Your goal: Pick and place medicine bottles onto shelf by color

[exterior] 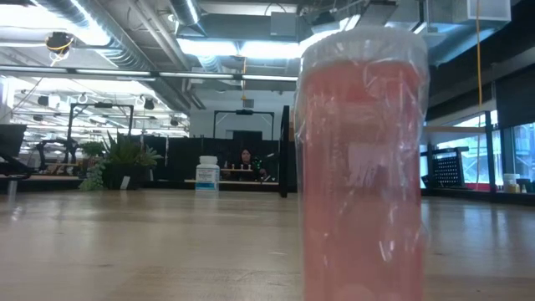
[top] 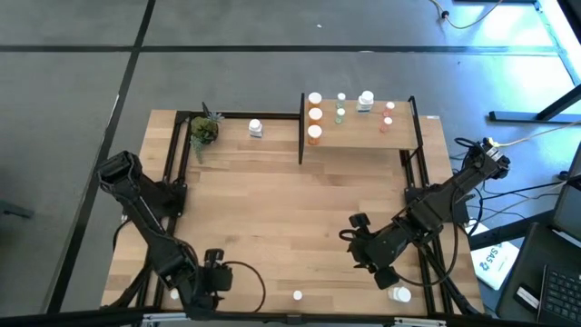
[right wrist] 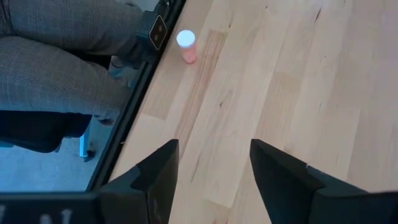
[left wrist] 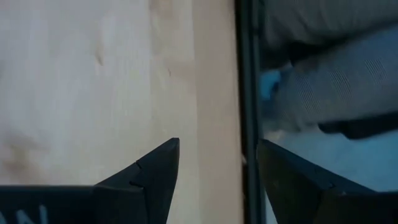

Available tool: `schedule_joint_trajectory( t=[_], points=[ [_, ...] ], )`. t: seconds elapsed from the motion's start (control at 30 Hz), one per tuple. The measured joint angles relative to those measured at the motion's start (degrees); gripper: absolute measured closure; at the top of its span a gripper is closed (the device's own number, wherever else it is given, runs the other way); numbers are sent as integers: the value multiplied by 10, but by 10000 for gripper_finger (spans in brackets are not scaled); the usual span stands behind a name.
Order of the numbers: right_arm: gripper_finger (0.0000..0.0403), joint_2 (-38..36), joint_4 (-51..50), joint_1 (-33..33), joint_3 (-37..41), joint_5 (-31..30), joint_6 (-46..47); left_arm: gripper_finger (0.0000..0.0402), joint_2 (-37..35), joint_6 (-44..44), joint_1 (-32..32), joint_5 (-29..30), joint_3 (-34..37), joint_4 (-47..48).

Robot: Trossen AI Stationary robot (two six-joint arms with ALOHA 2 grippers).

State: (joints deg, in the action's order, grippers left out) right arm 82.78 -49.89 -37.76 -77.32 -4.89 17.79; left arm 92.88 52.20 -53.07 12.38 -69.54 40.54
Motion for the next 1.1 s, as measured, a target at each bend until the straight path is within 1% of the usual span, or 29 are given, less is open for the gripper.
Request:
schedule_joint_trajectory(
  t=[0.07,0.33,0.5,0.77,0.93,1.1],
  points=[
    [202,0,0,0,0,0,-1,193,0,6,-3,-25,0,5],
    [202,0,0,0,0,0,0,193,0,85,-4,-118,0,57],
    [202,0,0,0,0,0,0,193,0,120,-4,-164,0,59],
    [202,0,17,0,0,-9,-3,193,0,123,-8,-180,0,74],
    [202,1,29,0,0,-91,-3,193,0,122,-9,-180,0,82],
    [202,1,30,0,0,-115,-3,193,0,122,-19,-180,0,93]
  ],
)
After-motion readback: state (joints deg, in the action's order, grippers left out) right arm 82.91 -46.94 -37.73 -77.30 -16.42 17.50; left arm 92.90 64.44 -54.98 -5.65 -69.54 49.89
